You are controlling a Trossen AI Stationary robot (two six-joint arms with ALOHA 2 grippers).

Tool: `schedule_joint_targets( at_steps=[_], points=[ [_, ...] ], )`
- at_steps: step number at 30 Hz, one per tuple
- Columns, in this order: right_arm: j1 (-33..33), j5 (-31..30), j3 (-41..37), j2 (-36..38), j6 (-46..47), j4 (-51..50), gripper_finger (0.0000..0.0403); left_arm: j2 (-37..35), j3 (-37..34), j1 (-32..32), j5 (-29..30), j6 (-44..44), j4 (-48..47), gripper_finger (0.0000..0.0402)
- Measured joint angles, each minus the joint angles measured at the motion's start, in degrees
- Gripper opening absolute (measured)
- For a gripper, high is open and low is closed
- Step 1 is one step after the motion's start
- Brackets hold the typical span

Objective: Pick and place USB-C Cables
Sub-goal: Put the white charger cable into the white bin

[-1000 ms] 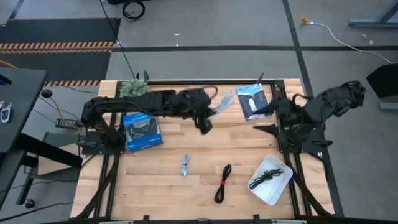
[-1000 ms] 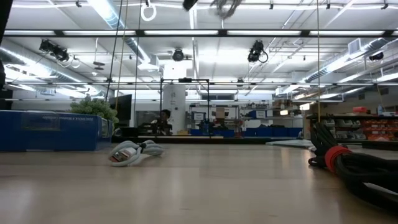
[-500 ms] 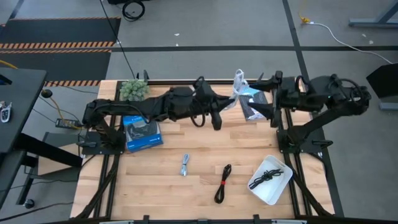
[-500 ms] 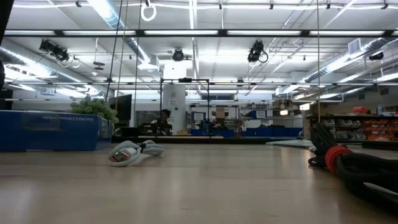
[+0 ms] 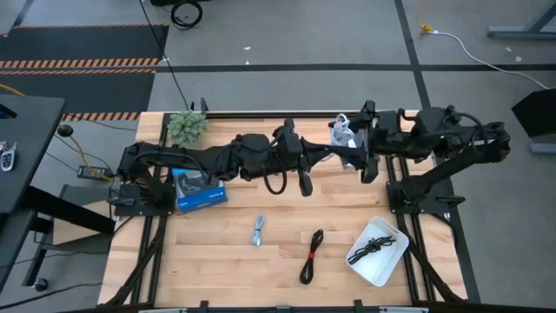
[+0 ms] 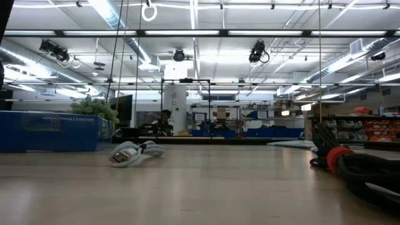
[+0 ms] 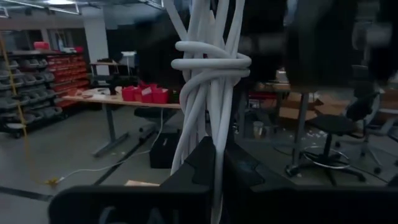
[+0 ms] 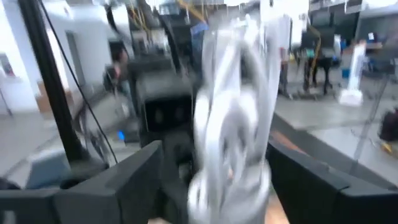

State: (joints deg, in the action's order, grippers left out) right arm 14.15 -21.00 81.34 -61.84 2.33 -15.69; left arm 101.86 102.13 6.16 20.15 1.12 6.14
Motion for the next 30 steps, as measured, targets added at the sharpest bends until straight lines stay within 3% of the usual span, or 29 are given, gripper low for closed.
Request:
schedule_joint_targets(
  at_steps=[12, 17, 25, 30],
  points=[
    [-0.09, 0.12, 0.00, -0.13, -1.29, 3.18, 0.0122, 0.00, -0.02, 0.50, -0.08, 0.05, 1.46, 0.0021],
    [-0.11, 0.03, 0.07, -0.08, -1.31, 0.92, 0.0058, 0.00, -0.02, 0.50, 0.17, 0.05, 1.66, 0.0056],
    [0.74, 1.19, 0.02, 2.28, 0.99, -6.35, 0.0055, -2.53, -0.02, 0.89, 0.86, -3.46, -4.93, 0.0152],
    [2.88, 5.22, 0.02, 4.94, 2.13, -17.54, 0.0062, -5.67, 0.00, 1.09, 0.80, -7.86, -12.42, 0.0168]
  ],
)
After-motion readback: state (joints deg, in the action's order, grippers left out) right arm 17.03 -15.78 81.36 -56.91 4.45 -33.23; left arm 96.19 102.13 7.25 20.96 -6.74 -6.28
